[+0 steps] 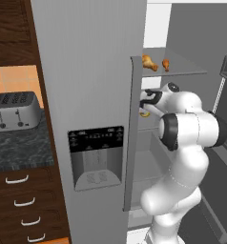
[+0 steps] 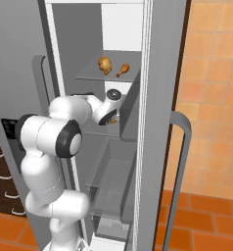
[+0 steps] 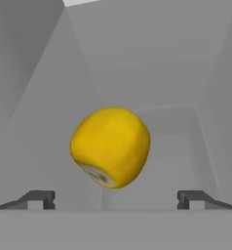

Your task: Place one lemon and one chicken drumstick in each tupperware on the nearby counter, to pack two identical lunches.

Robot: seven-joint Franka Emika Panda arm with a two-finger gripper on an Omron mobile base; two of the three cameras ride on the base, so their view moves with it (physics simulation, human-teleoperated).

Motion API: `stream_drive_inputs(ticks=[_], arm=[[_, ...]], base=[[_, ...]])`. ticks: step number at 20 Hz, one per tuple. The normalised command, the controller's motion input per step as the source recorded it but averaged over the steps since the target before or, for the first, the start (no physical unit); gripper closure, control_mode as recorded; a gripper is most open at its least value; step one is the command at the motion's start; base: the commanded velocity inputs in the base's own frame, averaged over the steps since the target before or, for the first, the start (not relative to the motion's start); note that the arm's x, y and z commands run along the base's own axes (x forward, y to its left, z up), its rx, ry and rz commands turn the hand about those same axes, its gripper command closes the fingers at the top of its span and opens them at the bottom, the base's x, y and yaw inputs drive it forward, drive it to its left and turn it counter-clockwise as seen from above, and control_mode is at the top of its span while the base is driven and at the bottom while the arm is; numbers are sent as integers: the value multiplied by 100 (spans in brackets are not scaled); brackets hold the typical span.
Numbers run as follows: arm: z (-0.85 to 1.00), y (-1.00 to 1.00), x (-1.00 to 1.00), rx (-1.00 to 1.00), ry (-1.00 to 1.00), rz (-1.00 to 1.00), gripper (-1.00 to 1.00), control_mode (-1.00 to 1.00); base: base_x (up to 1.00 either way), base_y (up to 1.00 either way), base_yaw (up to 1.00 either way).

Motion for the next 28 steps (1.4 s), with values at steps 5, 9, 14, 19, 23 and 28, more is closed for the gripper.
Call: stream_drive_inputs(ticks=[5,9,14,19,23,28], arm=[[-16,12,35,1,1,-1,-100,-100],[-15,6,42,0,0,-1,-100,-100],[-11,0,10,0,0,0,100,-100],[0,0,-2,0,0,0,100,-100],[6,-2,-79,0,-12,0,100,-100],[74,-23,-100,6,-19,-6,100,-100]], base=[[0,0,0],[0,0,0],[0,0,0],[0,0,0],[0,0,0],[0,0,0]])
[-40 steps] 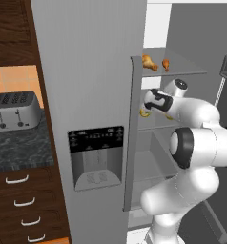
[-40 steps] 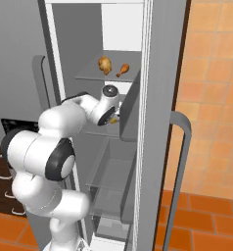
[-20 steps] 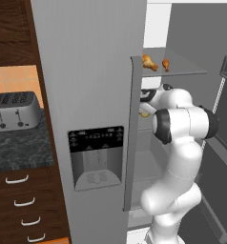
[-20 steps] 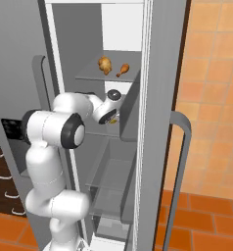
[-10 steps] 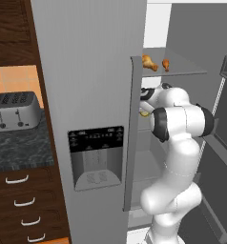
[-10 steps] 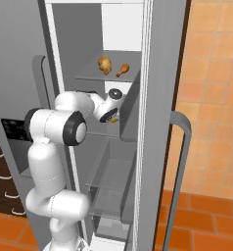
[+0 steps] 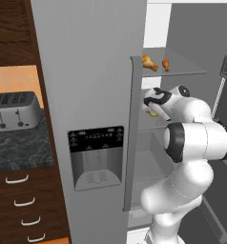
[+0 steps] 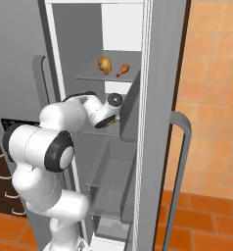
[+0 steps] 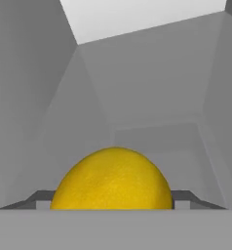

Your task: Place one lemon and one chicken drumstick in each tupperware on the nearby counter, to pack two identical lunches.

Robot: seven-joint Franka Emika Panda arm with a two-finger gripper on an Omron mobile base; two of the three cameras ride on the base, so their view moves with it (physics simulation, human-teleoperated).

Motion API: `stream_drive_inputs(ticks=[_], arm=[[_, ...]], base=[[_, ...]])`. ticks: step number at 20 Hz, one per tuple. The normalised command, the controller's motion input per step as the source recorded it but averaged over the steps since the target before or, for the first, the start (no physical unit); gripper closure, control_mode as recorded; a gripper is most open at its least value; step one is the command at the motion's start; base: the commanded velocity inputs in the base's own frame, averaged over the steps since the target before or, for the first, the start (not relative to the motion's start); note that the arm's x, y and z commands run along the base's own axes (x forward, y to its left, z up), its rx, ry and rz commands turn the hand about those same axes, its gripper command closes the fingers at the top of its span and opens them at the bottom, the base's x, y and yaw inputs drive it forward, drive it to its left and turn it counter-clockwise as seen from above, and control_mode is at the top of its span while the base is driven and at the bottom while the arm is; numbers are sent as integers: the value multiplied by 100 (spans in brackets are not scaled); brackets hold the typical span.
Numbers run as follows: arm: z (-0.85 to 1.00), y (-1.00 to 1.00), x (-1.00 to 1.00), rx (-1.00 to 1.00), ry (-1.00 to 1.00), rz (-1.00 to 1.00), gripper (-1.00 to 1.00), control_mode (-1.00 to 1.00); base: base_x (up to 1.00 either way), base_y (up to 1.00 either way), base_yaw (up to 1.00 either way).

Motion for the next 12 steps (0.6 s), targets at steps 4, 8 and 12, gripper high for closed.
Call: stream_drive_inputs(ticks=[4,8,12], arm=[[100,-19,-100,3,0,-13,100,-100],[99,-19,-100,0,23,-14,100,-100],[78,-16,-100,0,49,-11,100,-100]], base=[[0,0,0],[0,0,0],[0,0,0]])
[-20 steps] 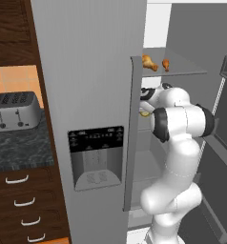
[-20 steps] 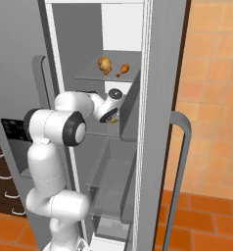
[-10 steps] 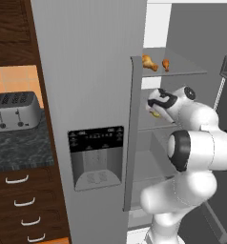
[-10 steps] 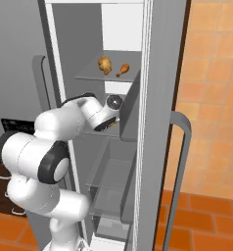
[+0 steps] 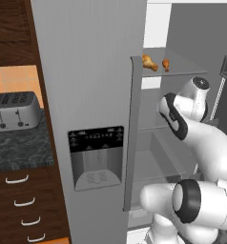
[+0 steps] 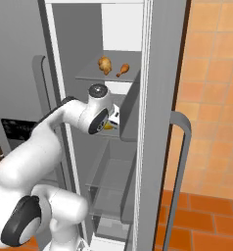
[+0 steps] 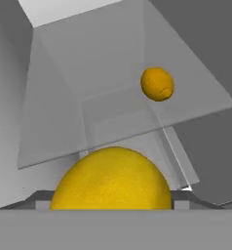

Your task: Place one lemon and one chicken drumstick in each tupperware on the nearby counter, to pack two identical lunches.

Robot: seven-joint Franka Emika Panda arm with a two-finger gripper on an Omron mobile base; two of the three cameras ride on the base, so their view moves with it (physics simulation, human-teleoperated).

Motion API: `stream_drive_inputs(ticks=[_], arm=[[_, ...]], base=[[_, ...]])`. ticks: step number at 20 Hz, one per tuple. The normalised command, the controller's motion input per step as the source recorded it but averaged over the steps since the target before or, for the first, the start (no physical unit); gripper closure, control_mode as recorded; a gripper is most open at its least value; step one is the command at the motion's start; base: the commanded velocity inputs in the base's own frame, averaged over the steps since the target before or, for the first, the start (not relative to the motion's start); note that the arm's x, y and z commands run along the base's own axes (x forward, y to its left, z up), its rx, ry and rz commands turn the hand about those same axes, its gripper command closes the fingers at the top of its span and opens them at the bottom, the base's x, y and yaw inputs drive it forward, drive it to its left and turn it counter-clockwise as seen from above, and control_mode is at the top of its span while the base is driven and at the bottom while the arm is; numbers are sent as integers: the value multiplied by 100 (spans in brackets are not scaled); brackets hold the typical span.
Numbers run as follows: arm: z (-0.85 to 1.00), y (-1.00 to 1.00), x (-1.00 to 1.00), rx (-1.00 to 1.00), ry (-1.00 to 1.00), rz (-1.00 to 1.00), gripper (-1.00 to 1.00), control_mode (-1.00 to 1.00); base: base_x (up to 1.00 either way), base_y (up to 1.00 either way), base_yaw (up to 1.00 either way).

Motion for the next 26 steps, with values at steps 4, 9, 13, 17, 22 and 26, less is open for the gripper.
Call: stream_drive_inputs(ticks=[4,9,13,17,22,26], arm=[[26,1,-94,-1,36,2,100,-100],[0,6,-60,-1,-1,10,100,100],[0,0,0,0,0,0,100,100],[0,0,0,0,0,0,100,100],[0,0,0,0,0,0,100,100],[0,0,0,0,0,0,100,100]], base=[[0,0,0],[-40,34,12],[-83,100,25],[-43,100,19],[16,100,8],[75,100,0]])
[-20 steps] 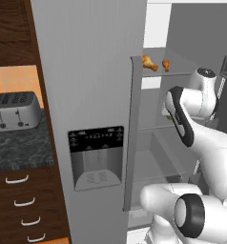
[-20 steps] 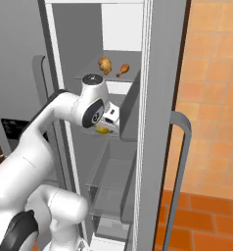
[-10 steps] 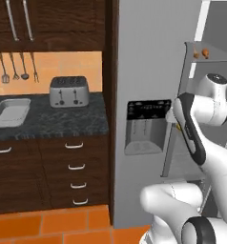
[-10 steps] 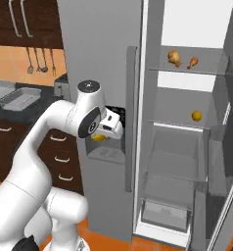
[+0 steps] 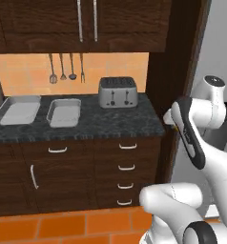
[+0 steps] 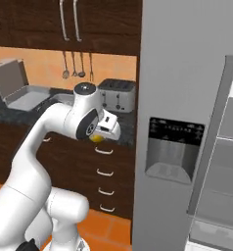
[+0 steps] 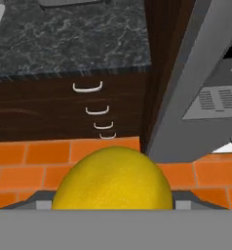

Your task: Place one lemon and one chicken drumstick in each tupperware on the nearby counter, to pack two identical lunches.

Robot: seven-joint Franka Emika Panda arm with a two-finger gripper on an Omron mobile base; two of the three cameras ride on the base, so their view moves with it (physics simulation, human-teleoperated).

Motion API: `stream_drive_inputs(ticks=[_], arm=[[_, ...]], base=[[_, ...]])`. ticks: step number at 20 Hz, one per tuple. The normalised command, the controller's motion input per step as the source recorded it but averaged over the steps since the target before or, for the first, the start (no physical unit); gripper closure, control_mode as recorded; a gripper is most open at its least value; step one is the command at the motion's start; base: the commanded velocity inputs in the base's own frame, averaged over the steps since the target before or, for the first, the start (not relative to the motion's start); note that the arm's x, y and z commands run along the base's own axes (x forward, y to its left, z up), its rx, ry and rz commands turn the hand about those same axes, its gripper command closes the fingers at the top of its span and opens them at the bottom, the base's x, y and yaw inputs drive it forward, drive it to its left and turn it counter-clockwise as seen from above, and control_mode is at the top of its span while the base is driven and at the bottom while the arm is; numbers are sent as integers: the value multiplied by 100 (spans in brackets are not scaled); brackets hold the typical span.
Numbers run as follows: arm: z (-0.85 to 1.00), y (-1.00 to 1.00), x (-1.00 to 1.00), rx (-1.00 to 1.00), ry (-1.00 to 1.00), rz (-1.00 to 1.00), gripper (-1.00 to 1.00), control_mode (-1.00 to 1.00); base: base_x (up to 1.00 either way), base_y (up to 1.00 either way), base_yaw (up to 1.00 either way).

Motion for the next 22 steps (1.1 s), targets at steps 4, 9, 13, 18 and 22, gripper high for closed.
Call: stream_drive_inputs(ticks=[4,9,13,18,22], arm=[[0,0,0,0,0,0,100,100],[0,0,0,0,0,0,100,100],[0,0,0,0,0,0,100,100],[0,0,0,0,0,0,100,100],[-64,24,100,-1,1,-9,100,-100]], base=[[100,100,-1],[84,100,-5],[71,94,-8],[76,60,-10],[0,0,0]])
